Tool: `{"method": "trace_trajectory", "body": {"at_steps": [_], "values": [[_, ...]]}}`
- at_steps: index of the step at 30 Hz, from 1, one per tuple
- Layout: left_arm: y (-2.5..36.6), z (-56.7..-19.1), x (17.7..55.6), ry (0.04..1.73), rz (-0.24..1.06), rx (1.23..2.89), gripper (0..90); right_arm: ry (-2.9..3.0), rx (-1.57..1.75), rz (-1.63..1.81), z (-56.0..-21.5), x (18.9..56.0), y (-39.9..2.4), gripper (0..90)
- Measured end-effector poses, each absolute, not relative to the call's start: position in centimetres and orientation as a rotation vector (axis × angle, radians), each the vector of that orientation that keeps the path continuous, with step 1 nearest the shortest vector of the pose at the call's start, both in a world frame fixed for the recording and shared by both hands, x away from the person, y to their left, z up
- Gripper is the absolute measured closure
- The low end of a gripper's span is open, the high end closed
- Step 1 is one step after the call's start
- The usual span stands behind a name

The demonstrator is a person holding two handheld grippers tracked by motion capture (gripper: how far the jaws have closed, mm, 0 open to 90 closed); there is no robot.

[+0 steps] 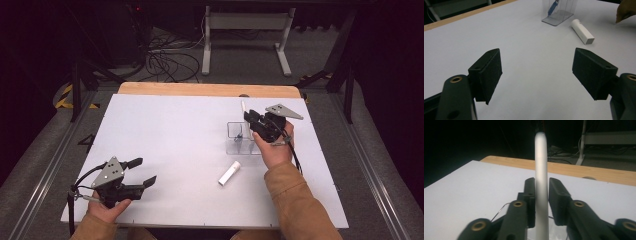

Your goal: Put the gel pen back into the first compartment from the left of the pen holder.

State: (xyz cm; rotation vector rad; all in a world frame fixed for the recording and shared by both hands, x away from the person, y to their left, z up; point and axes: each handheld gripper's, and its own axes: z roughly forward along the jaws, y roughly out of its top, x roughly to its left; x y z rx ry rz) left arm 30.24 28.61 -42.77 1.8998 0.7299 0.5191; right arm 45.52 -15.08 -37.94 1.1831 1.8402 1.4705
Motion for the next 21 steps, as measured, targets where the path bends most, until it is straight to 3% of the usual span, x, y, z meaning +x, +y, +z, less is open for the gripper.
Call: {"method": "trace_trajectory", "body": {"at_steps": [9, 21], "values": [[28.4, -42.7, 30.4, 0.720, 0.517, 1.899, 24.5, 1.835, 1.132, 1.531, -36.9, 44.1, -16.1, 51.8], [28.2, -42.5, 30.6, 0.722, 0.519, 1.888, 22.5, 1.884, 1.016, 1.542, -35.8, 41.7, -16.5, 36.6]]}}
